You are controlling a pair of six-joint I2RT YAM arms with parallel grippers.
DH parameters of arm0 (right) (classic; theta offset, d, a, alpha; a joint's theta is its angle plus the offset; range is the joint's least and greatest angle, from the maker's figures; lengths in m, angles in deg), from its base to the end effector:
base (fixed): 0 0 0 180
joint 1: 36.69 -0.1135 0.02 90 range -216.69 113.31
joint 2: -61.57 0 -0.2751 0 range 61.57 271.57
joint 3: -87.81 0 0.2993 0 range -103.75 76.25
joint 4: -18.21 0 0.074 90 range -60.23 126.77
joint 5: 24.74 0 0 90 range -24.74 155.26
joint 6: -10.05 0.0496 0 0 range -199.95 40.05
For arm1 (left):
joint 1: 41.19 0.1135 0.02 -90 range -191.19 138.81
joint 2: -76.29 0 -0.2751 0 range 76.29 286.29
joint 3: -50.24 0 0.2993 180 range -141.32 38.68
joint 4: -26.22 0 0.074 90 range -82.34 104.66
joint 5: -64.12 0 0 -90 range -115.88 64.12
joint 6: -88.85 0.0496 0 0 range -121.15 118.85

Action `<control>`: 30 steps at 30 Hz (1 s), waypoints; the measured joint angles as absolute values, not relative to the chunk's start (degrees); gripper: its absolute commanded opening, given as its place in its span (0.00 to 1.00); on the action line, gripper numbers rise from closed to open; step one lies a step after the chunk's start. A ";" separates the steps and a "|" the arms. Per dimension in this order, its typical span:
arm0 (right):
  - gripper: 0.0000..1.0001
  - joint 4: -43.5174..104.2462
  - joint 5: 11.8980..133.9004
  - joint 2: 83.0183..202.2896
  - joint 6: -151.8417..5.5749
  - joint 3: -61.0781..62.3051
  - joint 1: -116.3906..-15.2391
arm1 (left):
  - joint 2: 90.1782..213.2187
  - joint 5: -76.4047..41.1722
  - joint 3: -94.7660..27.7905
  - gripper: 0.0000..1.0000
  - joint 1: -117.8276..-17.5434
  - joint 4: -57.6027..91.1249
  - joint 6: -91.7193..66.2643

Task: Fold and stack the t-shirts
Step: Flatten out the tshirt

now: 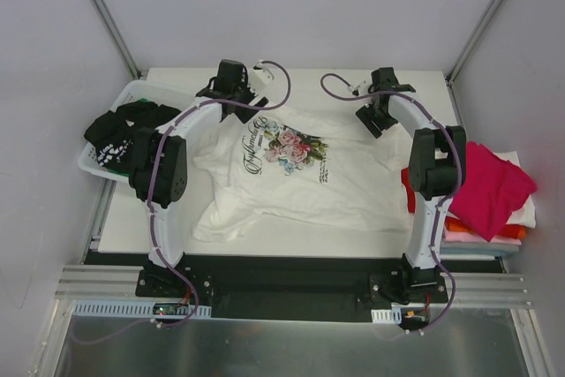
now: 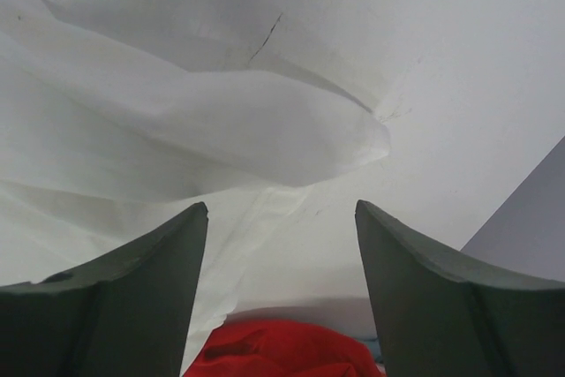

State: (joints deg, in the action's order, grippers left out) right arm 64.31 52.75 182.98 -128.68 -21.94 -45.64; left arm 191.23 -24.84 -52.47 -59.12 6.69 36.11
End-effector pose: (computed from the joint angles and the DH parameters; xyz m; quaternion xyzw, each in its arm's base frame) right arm 0.5171 0.0706 0.1842 -0.4341 0.8511 -0.1923 0.2239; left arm 0.5074 -0.1651 0.2345 0.4086 0.7721 0.0739 0.4810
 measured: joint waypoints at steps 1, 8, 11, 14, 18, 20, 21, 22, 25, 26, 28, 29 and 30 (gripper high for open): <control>0.65 64.47 52.88 183.15 -128.72 -22.16 -45.51 | 191.42 -24.82 -52.78 0.94 -59.10 6.80 36.02; 0.52 64.66 54.62 185.16 -128.98 -24.90 -44.94 | 191.49 -24.71 -52.76 0.94 -59.12 6.80 35.89; 0.51 64.69 55.30 186.15 -129.03 -25.33 -44.85 | 191.49 -24.53 -52.43 0.94 -59.12 6.87 35.89; 0.54 64.97 55.72 186.63 -129.03 -25.31 -44.81 | 191.49 -24.53 -51.84 0.94 -59.12 6.87 35.89; 0.61 64.60 56.68 186.52 -128.92 -24.50 -44.52 | 191.47 -24.51 -50.11 0.94 -59.12 7.04 35.89; 0.61 64.23 57.12 185.95 -128.85 -22.71 -44.26 | 191.47 -24.47 -48.87 0.93 -59.12 7.11 35.91; 0.61 64.29 57.23 185.64 -128.77 -21.84 -44.13 | 191.47 -24.47 -48.25 0.93 -59.12 7.06 35.91; 0.62 64.29 57.40 185.36 -128.63 -21.14 -44.04 | 191.47 -24.45 -47.80 0.93 -59.12 7.06 35.91; 0.62 64.29 58.12 184.20 -128.20 -19.69 -43.89 | 191.47 -24.42 -46.70 0.93 -59.12 7.04 35.91; 0.61 64.38 58.41 183.66 -128.02 -19.26 -43.89 | 191.47 -24.42 -46.51 0.94 -59.12 7.06 35.91; 0.61 64.27 58.78 182.37 -127.76 -18.47 -43.89 | 191.47 -24.40 -45.98 0.94 -59.12 7.19 35.91; 0.61 64.27 58.93 181.71 -127.61 -18.01 -43.89 | 191.42 -24.42 -45.74 0.93 -59.12 7.19 35.93; 0.61 64.27 59.08 181.05 -127.50 -17.60 -43.89 | 191.42 -24.40 -45.54 0.94 -59.12 7.19 35.93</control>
State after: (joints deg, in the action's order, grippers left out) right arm 64.27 59.08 181.05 -127.50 -17.60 -43.89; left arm 191.42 -24.40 -45.54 -59.12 7.19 35.93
